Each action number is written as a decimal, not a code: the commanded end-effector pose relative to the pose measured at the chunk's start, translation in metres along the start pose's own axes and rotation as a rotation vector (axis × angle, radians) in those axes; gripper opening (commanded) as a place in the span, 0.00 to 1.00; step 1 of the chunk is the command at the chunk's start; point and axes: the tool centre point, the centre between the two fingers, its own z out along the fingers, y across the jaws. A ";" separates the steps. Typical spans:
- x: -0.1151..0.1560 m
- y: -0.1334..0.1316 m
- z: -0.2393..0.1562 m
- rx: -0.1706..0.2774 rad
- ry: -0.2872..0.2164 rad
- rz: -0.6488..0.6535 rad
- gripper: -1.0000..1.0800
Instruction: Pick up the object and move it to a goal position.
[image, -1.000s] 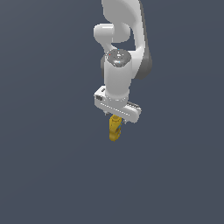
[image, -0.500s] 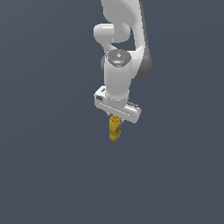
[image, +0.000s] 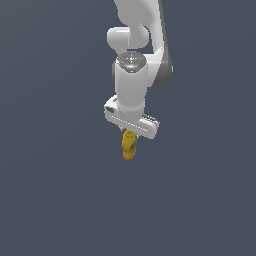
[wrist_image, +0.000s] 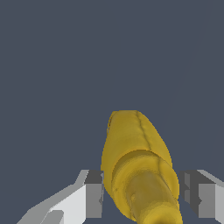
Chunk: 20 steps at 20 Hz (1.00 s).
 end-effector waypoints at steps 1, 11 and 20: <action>0.007 0.005 -0.016 0.005 0.008 0.001 0.00; 0.042 0.040 -0.094 0.005 0.008 0.001 0.00; 0.073 0.070 -0.159 0.005 0.008 0.001 0.00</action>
